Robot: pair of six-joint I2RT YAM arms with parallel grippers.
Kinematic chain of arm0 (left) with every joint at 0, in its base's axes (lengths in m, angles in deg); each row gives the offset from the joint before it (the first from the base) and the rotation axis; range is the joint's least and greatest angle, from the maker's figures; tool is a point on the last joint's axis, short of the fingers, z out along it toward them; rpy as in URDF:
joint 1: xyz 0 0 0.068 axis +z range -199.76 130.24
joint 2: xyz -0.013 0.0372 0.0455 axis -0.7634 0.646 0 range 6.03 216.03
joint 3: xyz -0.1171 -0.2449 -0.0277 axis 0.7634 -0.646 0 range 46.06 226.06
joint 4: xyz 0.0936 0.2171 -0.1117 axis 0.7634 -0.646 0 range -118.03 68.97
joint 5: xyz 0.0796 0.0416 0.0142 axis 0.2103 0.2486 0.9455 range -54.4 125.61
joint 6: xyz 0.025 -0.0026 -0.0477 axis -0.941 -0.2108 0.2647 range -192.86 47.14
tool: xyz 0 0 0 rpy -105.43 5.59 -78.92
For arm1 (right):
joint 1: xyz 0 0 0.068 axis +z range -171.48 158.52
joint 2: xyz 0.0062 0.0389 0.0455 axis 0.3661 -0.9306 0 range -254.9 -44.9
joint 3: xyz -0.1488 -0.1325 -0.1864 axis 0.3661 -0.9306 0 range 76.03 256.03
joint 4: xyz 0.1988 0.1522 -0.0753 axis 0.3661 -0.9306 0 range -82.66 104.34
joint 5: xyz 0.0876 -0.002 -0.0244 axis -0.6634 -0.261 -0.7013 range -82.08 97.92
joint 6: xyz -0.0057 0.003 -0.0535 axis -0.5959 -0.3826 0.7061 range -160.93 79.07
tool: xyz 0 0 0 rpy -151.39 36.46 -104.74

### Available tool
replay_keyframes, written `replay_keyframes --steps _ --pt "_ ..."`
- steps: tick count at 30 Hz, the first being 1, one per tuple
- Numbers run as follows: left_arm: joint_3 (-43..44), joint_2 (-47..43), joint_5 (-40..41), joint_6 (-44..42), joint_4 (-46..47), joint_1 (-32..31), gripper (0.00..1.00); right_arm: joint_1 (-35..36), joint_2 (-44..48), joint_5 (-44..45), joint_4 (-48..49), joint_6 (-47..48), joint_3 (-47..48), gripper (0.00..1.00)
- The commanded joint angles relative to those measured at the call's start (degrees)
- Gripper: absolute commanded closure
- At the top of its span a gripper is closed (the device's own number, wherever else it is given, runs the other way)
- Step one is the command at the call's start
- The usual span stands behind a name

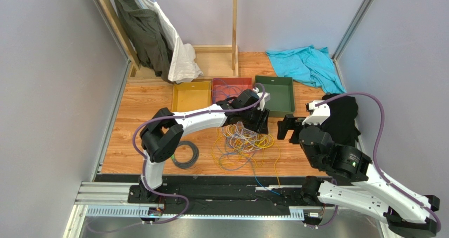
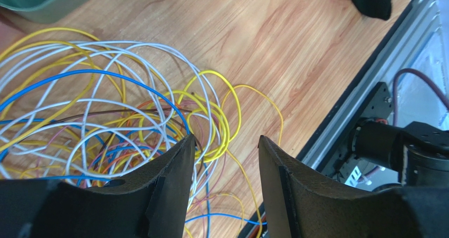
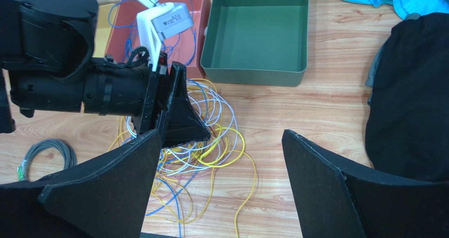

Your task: Untangle the cables

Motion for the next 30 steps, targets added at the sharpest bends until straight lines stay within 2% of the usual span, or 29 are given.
replay_keyframes --steps 1,11,23,30 --pt "2.1 2.1 0.1 -1.7 1.2 -0.6 0.44 0.1 0.7 1.8 -2.2 -1.7 1.7 0.1" --pt "2.8 4.8 1.4 -2.9 0.4 -0.6 0.47 0.2 -1.9 1.1 -2.1 -2.3 1.8 0.09" --pt "-0.7 -3.3 6.3 -4.4 0.8 -0.6 0.39 0.1 -2.4 0.6 -1.5 -3.3 0.9 0.1" --pt "-2.1 -3.8 6.3 -4.0 1.4 -0.6 0.39 0.1 -2.5 0.4 -1.3 -3.4 0.9 0.1"
